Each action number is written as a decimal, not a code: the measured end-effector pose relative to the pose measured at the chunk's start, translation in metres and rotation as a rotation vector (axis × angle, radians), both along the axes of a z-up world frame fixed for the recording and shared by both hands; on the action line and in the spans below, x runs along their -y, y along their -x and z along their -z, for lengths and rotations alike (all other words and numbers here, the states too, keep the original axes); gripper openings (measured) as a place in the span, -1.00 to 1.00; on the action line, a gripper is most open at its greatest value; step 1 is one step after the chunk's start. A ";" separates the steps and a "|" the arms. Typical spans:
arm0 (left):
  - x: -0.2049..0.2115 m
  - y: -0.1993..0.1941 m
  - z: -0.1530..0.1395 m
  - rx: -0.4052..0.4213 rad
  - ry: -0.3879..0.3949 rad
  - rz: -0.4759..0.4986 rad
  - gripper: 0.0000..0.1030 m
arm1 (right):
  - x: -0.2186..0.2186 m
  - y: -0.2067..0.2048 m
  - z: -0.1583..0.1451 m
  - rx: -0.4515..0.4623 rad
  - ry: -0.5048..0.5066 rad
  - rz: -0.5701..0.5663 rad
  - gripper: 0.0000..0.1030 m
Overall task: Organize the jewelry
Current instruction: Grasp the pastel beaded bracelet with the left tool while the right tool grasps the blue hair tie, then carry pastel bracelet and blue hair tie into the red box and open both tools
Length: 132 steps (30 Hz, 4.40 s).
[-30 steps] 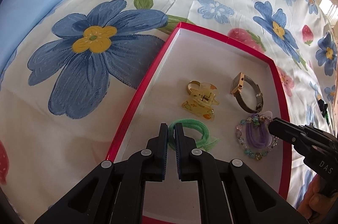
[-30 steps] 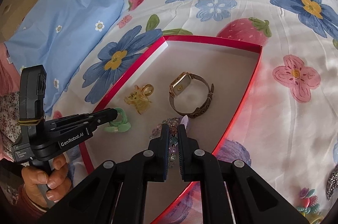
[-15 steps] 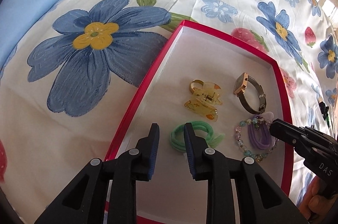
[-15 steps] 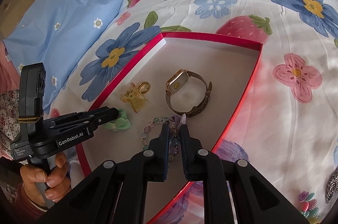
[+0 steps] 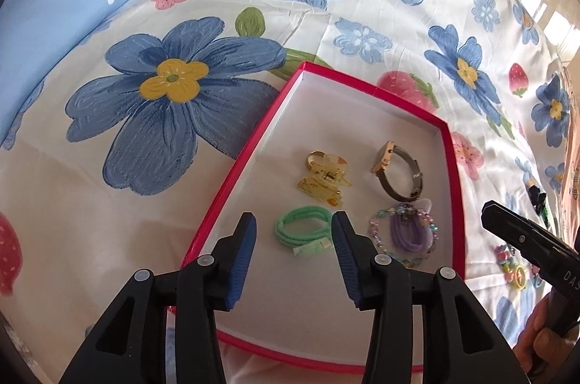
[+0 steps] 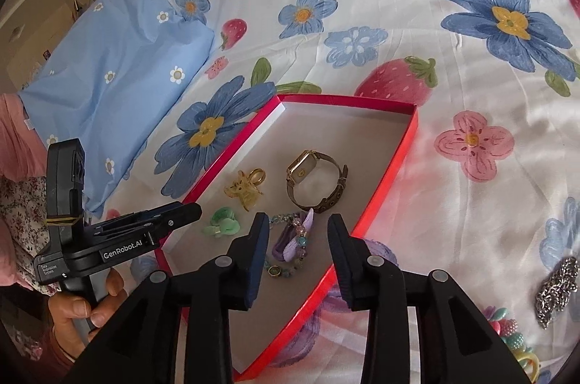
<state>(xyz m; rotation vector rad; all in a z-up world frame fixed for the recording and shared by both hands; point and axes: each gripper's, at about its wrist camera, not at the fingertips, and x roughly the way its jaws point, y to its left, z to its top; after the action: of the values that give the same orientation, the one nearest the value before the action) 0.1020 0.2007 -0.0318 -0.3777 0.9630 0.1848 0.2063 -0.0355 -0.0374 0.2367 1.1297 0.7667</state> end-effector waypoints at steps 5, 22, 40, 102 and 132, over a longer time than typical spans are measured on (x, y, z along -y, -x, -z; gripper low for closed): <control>0.011 0.013 -0.011 0.011 0.005 0.012 -0.02 | 0.025 0.006 -0.008 0.007 -0.005 0.040 -0.22; 0.074 0.028 -0.034 0.025 0.002 0.164 0.20 | 0.139 0.042 -0.018 0.026 0.058 0.221 0.09; 0.143 0.006 -0.035 0.004 -0.020 0.311 0.22 | 0.244 0.076 -0.009 -0.004 0.121 0.412 0.10; 0.170 0.004 -0.061 0.122 -0.040 0.430 -0.80 | 0.241 0.071 -0.029 0.081 0.098 0.352 -0.95; 0.044 0.061 -0.067 0.116 0.009 0.177 -0.80 | 0.053 0.058 -0.042 0.075 -0.046 -0.007 -0.95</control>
<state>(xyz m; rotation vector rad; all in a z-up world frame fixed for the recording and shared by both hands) 0.0408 0.1571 0.0349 -0.3062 0.8776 -0.0030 0.1483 -0.0889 0.0048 0.2402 1.0433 0.8023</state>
